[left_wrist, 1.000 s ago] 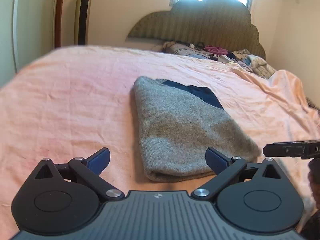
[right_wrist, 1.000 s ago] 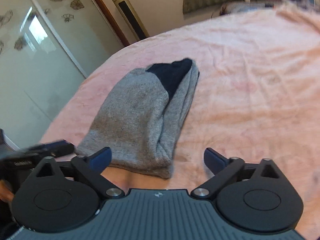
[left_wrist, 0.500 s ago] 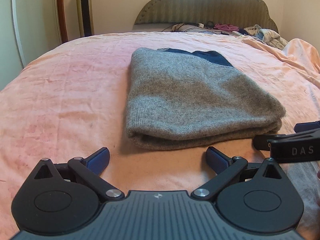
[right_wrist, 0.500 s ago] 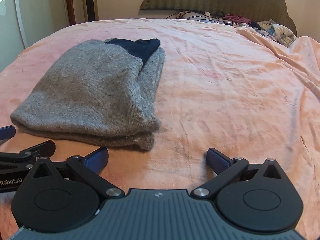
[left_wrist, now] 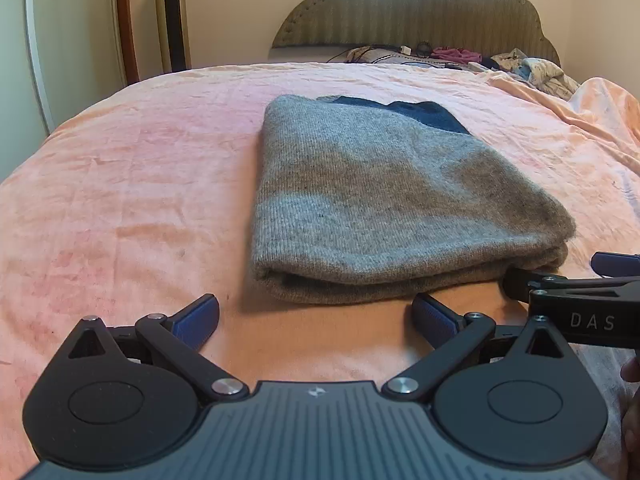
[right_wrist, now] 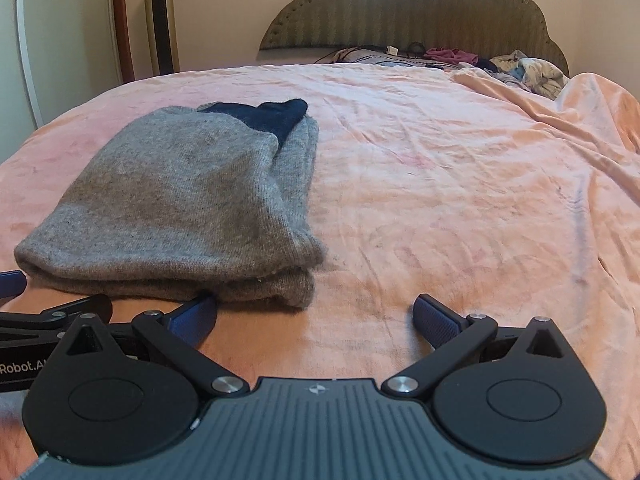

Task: Fold small clothes

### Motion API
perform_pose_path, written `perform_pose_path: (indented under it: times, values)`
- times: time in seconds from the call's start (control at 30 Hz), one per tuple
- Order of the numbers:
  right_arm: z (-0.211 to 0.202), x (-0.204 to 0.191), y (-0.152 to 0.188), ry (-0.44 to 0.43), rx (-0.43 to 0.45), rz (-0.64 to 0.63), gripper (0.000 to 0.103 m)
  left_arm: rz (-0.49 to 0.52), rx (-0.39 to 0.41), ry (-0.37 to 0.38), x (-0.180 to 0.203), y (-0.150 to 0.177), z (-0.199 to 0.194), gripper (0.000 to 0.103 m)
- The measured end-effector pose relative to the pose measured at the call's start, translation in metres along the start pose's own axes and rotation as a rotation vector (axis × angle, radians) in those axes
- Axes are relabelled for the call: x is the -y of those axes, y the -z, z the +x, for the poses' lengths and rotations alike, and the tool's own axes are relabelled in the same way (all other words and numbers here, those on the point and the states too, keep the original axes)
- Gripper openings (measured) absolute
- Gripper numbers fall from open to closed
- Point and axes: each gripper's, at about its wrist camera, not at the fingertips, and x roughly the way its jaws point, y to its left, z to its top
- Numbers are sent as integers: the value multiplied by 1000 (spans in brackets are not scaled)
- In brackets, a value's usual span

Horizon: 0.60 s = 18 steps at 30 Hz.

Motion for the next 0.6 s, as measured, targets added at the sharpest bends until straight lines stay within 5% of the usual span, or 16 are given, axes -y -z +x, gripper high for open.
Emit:
perform_pose_path:
  times: [0.6]
  values:
    - [-1, -1, 1, -4, 1, -2, 103, 4, -7, -6, 2, 0, -2, 103]
